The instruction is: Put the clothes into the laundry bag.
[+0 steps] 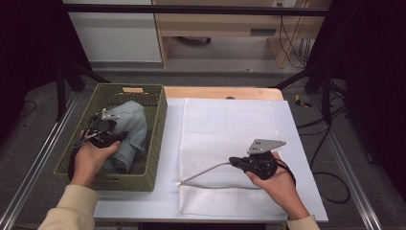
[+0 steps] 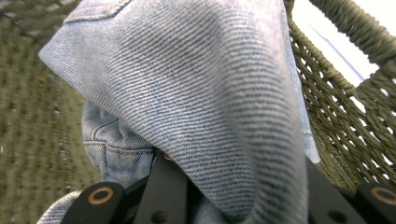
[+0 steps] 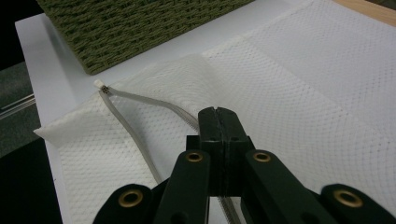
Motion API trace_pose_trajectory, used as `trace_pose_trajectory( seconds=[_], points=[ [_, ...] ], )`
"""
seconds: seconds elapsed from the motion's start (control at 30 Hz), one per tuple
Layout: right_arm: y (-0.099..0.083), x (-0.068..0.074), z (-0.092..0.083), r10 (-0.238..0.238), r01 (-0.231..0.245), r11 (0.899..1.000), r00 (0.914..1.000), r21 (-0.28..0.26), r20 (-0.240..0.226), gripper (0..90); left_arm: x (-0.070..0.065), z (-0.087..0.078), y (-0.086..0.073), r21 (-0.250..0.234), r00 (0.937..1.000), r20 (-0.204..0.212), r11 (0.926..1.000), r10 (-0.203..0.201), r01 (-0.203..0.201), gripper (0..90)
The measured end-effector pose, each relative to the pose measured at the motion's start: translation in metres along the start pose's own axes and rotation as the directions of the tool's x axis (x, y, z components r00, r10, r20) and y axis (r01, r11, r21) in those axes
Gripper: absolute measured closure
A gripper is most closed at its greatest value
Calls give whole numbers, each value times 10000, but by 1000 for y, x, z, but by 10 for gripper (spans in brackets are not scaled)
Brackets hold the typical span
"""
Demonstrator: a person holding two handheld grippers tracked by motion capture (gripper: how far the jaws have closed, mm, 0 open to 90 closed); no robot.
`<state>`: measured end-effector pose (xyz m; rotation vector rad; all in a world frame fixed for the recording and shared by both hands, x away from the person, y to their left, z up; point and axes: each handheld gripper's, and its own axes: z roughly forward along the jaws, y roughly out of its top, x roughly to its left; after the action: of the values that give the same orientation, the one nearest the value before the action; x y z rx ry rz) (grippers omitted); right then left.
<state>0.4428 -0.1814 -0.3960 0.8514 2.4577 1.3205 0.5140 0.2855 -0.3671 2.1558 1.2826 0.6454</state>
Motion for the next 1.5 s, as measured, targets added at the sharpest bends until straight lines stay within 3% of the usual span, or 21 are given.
trace_pose_trajectory(
  seconds=[0.17, 0.4, 0.53, 0.77, 0.93, 1.03, 1.17, 1.2, 1.23, 1.3, 1.5],
  points=[
    [0, 0, 0, 42, -42, 10000, 10000, 24, 18, 900, 5, -22, 3, -672, 9998, -68, 9975, -205, 199, 745],
    [0, 0, 3, 57, -56, 10000, 9999, 82, -91, 900, 2, -60, 13, -1858, 9999, -97, 9825, -117, 97, 745],
    [3, 2, 2, 84, -83, 9999, 9998, 88, -183, 900, -1, -85, 18, -2547, 9998, -189, 9670, -78, 27, 745],
    [11, 1, -1, 104, -95, 9994, 9996, 323, -274, 900, -15, -132, 22, -3683, 9999, -1, 9296, 155, -144, 745],
    [14, -2, 0, 313, -285, 9979, 9984, 585, -476, 900, -22, -150, 23, -3994, 9992, 246, 9166, 325, -199, 744],
    [15, -3, 0, 374, -334, 9967, 9979, 737, -538, 900, -31, -162, 22, -4267, 9975, 416, 9037, 578, -346, 744],
    [18, -5, 0, 493, -442, 9958, 9967, 797, -639, 900, -45, -171, 24, -4473, 9933, 741, 8932, 885, -462, 744],
    [19, -6, 0, 528, -476, 9959, 9963, 766, -674, 900, -47, -173, 25, -4622, 9922, 676, 8846, 1048, -620, 744],
    [20, -6, 0, 527, -474, 9961, 9961, 751, -705, 900, -52, -176, 25, -4562, 9911, 770, 8877, 1089, -621, 743],
    [21, -7, -1, 613, -559, 9958, 9953, 723, -750, 900, -58, -180, 27, -4692, 9884, 883, 8804, 1239, -685, 743],
    [21, -7, -2, 654, -601, 9958, 9949, 696, -769, 900, -72, -186, 34, -4863, 9805, 1283, 8711, 1486, -684, 743]
  ],
)
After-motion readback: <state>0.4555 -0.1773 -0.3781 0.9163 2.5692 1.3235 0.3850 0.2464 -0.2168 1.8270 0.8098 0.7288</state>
